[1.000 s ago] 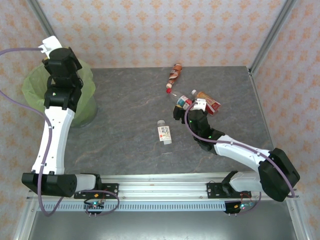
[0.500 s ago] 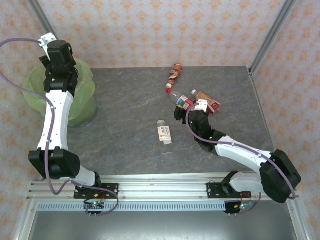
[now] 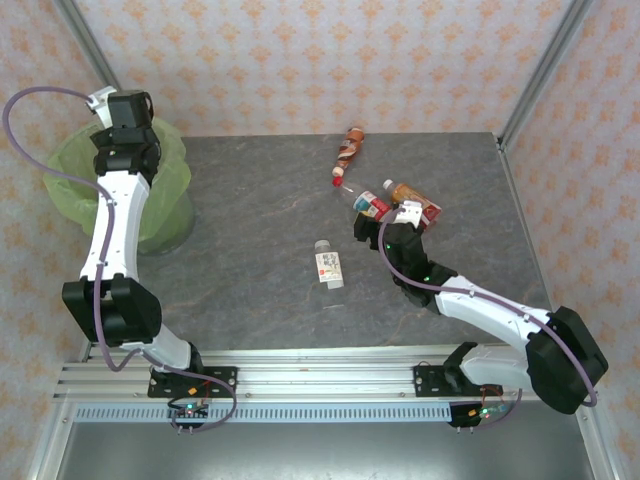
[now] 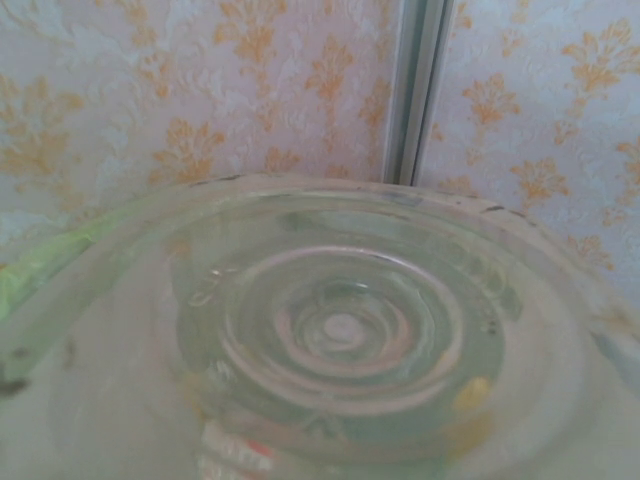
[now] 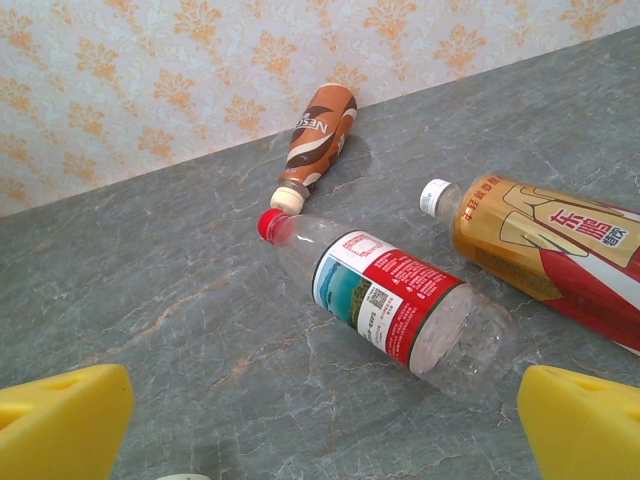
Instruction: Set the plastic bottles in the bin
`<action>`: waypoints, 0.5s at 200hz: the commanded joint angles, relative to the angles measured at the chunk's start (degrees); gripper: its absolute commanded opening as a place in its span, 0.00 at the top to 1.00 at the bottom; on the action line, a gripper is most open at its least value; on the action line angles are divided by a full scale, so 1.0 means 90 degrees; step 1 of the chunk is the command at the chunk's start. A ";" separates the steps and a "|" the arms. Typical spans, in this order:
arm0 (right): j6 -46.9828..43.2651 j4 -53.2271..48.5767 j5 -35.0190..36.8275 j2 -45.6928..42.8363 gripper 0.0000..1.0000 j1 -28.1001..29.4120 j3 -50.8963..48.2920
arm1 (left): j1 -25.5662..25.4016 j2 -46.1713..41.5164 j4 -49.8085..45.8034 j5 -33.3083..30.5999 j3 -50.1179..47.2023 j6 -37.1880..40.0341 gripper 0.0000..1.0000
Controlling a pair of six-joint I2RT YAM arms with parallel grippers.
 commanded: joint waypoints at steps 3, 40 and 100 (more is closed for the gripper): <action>0.0100 -0.0050 0.0076 -0.0049 0.01 -0.0047 -0.0020 | 0.0004 0.0330 -0.0817 0.0144 0.0386 -0.0392 0.33; 0.0192 -0.0139 -0.0025 -0.0063 0.01 -0.0111 -0.0020 | 0.0008 0.0524 -0.1317 0.0548 0.0954 -0.0539 0.13; 0.0191 -0.0292 -0.0573 -0.0015 0.01 -0.0316 0.0100 | 0.0007 0.0238 -0.1181 0.1527 0.1074 -0.0475 0.00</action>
